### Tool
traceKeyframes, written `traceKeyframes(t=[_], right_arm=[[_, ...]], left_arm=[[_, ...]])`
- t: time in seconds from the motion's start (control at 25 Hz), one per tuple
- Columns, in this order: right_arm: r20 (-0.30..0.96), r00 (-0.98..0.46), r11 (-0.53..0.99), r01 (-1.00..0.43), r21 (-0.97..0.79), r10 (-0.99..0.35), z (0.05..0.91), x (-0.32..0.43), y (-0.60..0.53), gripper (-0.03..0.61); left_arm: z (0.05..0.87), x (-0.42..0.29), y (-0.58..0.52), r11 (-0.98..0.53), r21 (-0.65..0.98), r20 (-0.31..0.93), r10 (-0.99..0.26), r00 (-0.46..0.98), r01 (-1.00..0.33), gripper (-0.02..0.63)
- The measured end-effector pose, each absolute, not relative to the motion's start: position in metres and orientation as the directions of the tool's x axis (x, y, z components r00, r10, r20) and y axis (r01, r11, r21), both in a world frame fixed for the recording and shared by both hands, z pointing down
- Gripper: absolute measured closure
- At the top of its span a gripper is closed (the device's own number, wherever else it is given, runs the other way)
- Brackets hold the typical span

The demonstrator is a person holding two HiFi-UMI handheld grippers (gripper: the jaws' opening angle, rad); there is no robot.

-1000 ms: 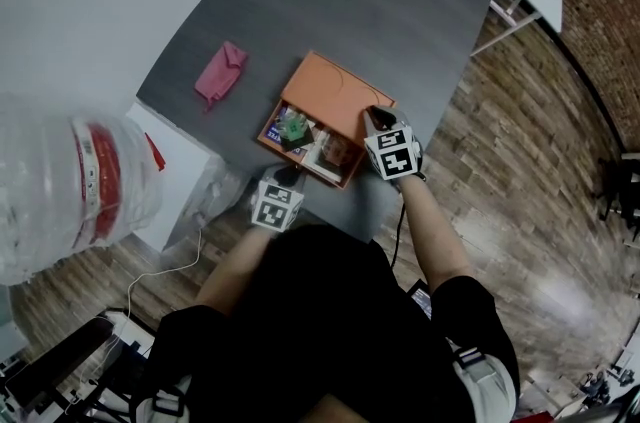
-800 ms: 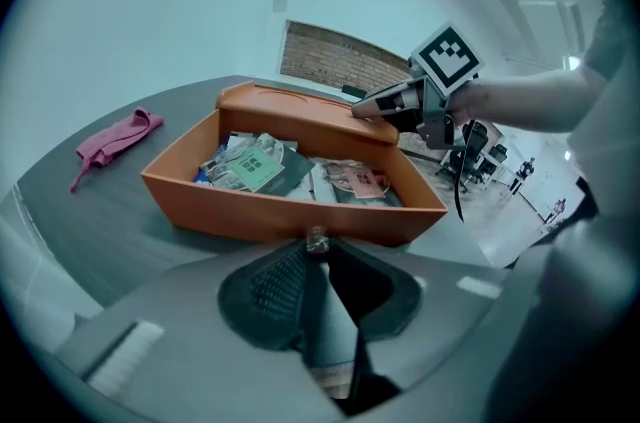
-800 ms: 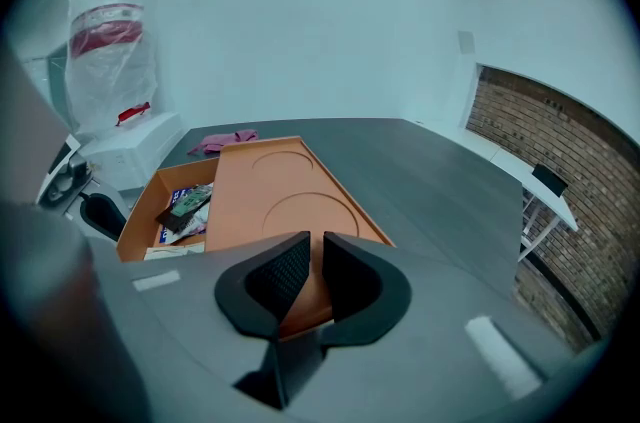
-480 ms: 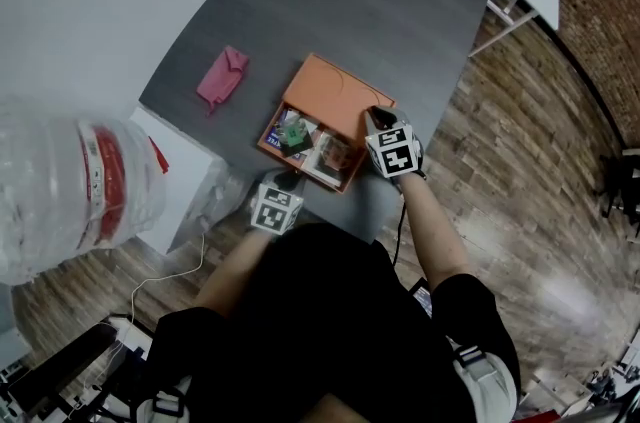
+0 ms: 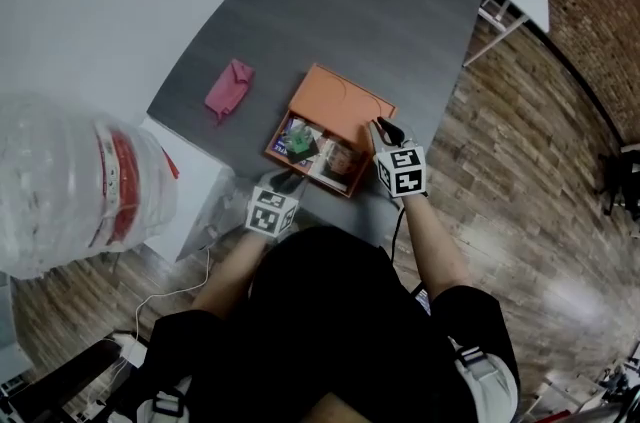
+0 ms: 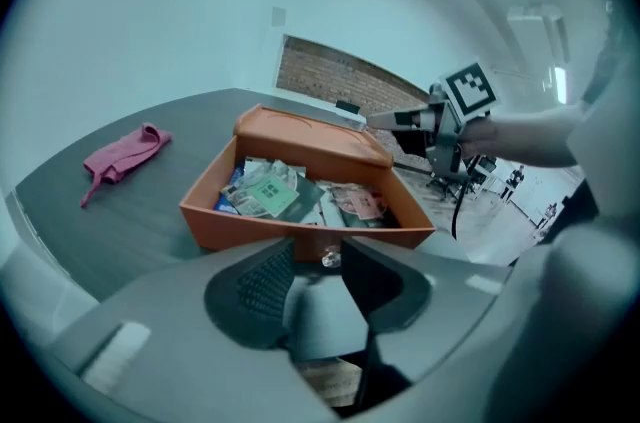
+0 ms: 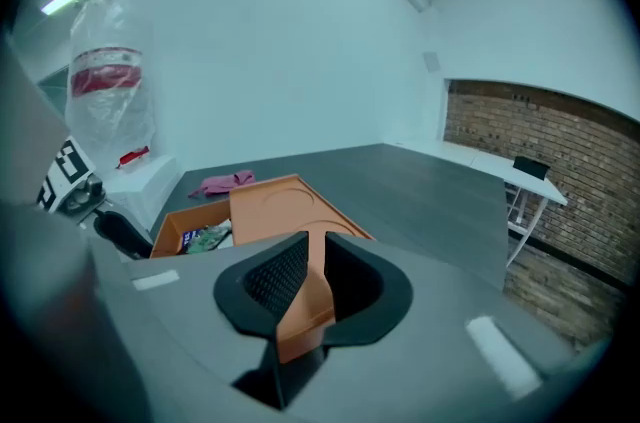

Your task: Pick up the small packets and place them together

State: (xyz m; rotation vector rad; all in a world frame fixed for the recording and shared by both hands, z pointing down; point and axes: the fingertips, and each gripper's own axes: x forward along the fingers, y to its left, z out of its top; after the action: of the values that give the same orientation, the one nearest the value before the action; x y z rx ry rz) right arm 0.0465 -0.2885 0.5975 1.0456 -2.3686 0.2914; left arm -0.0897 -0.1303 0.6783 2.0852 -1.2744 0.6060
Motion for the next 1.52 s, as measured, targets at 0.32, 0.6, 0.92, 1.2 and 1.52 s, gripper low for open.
traceKeyframes(t=[0.32,0.6,0.92,1.2,1.52], right_arm=[[0.412,-0.541,0.589,-0.808,-0.015,-0.733,0.553,0.067,-0.254,0.558],[0.304,-0.502,0.513,-0.857,-0.047,-0.81,0.516,0.074,-0.214,0.571],[0.323,-0.594,0.601,-0.794,-0.088,-0.737,0.52,0.038,-0.191,0.573],[0.447,-0.716,0.76,-0.64,-0.113,-0.536,0.553,-0.032,-0.2,0.572],[0.597,-0.722,0.782,-0.575,-0.238,-0.349,0.596,-0.062,-0.21,0.56]], left_arm=[[0.616,-0.124,-0.151,-0.363,0.25,0.483,-0.757,0.44,-0.898,0.479],[0.556,-0.132,-0.16,-0.418,0.24,0.259,-0.842,0.473,-0.876,0.559],[0.54,-0.141,-0.156,-0.429,0.212,0.229,-0.852,0.471,-0.878,0.586],[0.533,-0.151,-0.149,-0.36,0.203,0.215,-0.891,0.4,-0.911,0.589],[0.539,-0.158,-0.149,-0.288,0.241,0.22,-0.914,0.341,-0.927,0.591]])
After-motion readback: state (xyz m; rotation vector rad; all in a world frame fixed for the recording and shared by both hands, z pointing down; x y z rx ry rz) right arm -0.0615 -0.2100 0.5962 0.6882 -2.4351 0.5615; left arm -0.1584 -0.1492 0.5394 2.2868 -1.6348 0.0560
